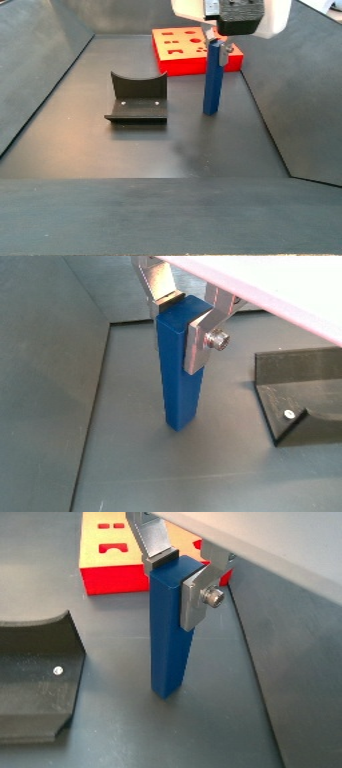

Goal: Pick up the rectangle object. Move up. Move to above the board. Insert the rectangle object.
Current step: Pick up the rectangle object, then move up, then move to above the board.

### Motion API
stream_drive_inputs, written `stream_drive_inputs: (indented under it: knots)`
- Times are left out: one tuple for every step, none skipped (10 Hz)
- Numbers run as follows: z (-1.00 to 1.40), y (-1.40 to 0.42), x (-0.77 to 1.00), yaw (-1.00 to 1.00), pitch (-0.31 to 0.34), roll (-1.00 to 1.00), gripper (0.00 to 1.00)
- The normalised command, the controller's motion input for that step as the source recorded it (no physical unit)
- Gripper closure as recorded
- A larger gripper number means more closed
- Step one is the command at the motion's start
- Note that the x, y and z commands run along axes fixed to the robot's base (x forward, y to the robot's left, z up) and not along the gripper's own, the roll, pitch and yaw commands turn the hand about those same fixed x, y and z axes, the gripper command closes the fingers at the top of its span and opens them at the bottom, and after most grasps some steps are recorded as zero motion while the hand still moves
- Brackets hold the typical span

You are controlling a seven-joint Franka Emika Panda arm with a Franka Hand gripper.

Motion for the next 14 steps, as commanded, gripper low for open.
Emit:
stream_drive_inputs:
  knots:
    - [0.0, 0.0, 0.0, 0.0, 0.0, 0.0, 1.0]
    - [0.0, 0.0, 0.0, 0.0, 0.0, 0.0, 1.0]
    - [0.0, 0.0, 0.0, 0.0, 0.0, 0.0, 1.0]
    - [0.0, 0.0, 0.0, 0.0, 0.0, 0.0, 1.0]
    - [0.0, 0.0, 0.0, 0.0, 0.0, 0.0, 1.0]
    - [0.0, 0.0, 0.0, 0.0, 0.0, 0.0, 1.0]
    - [0.0, 0.0, 0.0, 0.0, 0.0, 0.0, 1.0]
    - [0.0, 0.0, 0.0, 0.0, 0.0, 0.0, 1.0]
    - [0.83, 0.0, 0.0, 0.0, 0.0, 0.0, 1.0]
    - [0.82, -0.07, -0.01, -0.01, 0.009, 0.0, 1.0]
    - [0.71, -0.06, -0.02, -0.01, 0.024, -0.01, 1.0]
    - [0.5, -0.03, -0.01, 0.0, 0.03, -0.02, 1.0]
    - [0.33, -0.02, 0.0, 0.01, 0.039, -0.04, 1.0]
    - [1.0, -0.12, 0.01, -0.22, -0.028, 0.06, 1.0]
